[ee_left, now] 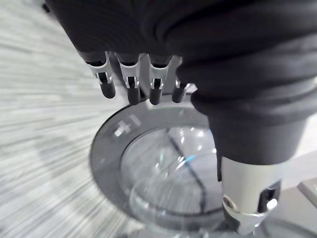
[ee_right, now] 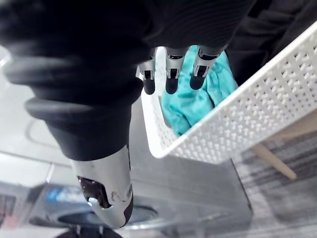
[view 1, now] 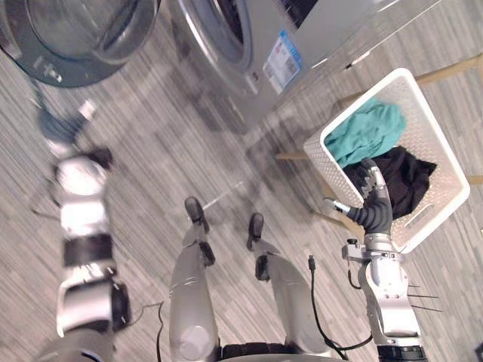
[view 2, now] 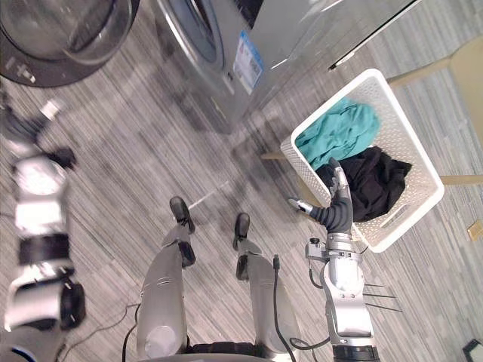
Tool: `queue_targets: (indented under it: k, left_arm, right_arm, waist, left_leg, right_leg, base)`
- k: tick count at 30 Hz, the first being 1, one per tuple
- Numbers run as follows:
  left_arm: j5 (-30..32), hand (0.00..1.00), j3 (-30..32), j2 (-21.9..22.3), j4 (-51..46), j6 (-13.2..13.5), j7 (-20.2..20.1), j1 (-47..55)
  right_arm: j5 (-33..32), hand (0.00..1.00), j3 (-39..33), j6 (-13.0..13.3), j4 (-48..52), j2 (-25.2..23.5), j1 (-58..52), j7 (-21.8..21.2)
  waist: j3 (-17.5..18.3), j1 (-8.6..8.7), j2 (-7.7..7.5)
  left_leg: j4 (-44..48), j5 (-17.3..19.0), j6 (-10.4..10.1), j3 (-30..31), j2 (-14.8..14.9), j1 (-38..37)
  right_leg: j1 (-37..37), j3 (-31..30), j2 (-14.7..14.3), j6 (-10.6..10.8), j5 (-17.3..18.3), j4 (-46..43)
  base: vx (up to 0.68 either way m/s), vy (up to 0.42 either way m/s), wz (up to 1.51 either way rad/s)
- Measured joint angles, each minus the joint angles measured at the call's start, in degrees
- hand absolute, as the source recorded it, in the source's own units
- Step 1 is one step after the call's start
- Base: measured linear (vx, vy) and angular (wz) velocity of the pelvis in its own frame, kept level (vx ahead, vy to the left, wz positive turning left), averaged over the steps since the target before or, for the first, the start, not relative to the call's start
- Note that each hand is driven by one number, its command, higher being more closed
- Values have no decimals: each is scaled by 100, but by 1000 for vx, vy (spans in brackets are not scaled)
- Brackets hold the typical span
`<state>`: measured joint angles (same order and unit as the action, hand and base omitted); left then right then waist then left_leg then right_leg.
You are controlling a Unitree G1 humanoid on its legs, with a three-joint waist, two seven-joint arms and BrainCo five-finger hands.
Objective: Pick up the laundry basket with both hands and put the clothes into the washing machine.
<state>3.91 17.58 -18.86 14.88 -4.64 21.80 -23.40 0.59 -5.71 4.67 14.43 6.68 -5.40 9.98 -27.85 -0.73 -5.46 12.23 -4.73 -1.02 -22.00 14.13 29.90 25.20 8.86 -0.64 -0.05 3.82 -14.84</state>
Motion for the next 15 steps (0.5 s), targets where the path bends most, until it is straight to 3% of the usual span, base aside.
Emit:
queue_targets:
  k: [4, 5, 7, 9, 10, 13, 15]
  left_arm:
    - [-155, 0, -567, 813, 221, 105, -361, 1636]
    - [-196, 0, -687, 973, 409, 147, -527, 2121]
    - [-197, 0, -794, 1157, 902, 154, -783, 2639]
    - [-167, 0, -857, 1215, 1411, 158, -965, 2882]
    - [-94, 0, -842, 1222, 1718, 152, -1087, 2984]
    - [59, 0, -839, 1277, 2216, 153, -1294, 3216]
    - [203, 0, -832, 1336, 2585, 154, -1431, 3284]
  right_arm:
    - [23, 0, -119, -159, -668, -10, 49, -3]
    - [97, 0, -113, -215, -983, -1, 167, -6]
    - [291, 0, -119, -318, -1546, 103, 418, -12]
    - [480, 0, -117, -398, -1860, 158, 490, -25]
    - [619, 0, -109, -424, -1958, 149, 489, -65]
    - [882, 0, -82, -492, -1995, 157, 357, -232]
    - [1095, 0, 80, -508, -2025, 179, 162, -291]
  waist:
    - [655, -6, 4]
    - [848, 1, 6]
    - [994, 43, 107]
    - [1160, 94, 208]
    - [1219, 139, 260]
    - [1474, 155, 396]
    - [1521, 166, 476]
  left_leg:
    - [-18, 259, -127, -465, 28, -587]
    - [-20, 397, -173, -738, 11, -846]
    - [-12, 584, -209, -1087, 80, -1343]
    - [25, 644, -251, -1306, 124, -1657]
    - [78, 677, -304, -1471, 198, -1914]
    - [300, 807, -399, -1776, 431, -2342]
    - [1598, 791, -379, -1658, 977, -2434]
  right_leg:
    - [-166, -354, 27, -4, 228, -79]
    - [-260, 50, 306, -143, 325, -143]
    - [-603, 1042, 781, -203, 354, -191]
    - [-873, 1539, 941, -197, 373, -197]
    - [-1023, 1394, 870, -60, 315, -194]
    - [-1217, 1261, 765, 11, 403, -195]
    - [-1613, 966, 625, -27, 644, -205]
  base:
    - [-3, -52, -63]
    - [39, 12, -95]
    - [71, 13, -102]
    - [119, -26, -72]
    - [137, -42, -68]
    - [141, -91, -88]
    - [123, -197, -83]
